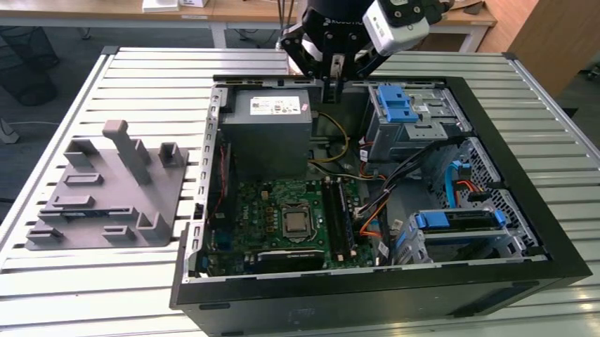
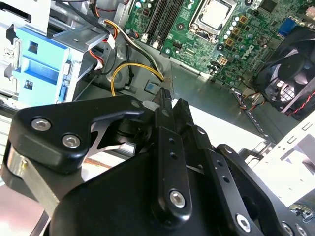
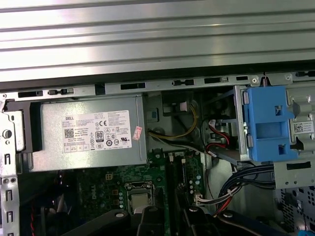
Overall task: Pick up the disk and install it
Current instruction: 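Insert the first disk wire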
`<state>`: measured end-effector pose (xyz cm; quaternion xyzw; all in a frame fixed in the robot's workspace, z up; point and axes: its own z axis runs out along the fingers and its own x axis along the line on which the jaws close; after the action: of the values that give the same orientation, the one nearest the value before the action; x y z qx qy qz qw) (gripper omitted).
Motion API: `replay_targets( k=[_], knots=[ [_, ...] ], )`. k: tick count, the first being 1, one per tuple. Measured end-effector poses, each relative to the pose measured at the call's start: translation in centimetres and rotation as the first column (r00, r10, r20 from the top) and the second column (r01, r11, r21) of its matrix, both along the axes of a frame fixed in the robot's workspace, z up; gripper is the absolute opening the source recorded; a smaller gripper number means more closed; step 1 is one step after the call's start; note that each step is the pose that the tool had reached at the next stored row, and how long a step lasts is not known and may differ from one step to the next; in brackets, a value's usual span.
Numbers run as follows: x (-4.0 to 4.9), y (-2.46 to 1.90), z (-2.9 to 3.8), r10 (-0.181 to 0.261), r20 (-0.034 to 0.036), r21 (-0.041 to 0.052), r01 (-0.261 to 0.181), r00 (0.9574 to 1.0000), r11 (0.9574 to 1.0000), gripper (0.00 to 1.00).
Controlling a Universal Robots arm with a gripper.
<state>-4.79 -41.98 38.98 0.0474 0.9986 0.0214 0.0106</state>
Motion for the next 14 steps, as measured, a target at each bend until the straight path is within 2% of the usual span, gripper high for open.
replay_targets(
  k=[11,14],
  knots=[
    [0.0,-0.11,0.0,0.0,0.0,0.0,0.0,1.0,1.0,0.24],
    [0.0,-0.43,0.0,0.0,0.0,0.0,0.0,1.0,1.0,0.24]
  ],
)
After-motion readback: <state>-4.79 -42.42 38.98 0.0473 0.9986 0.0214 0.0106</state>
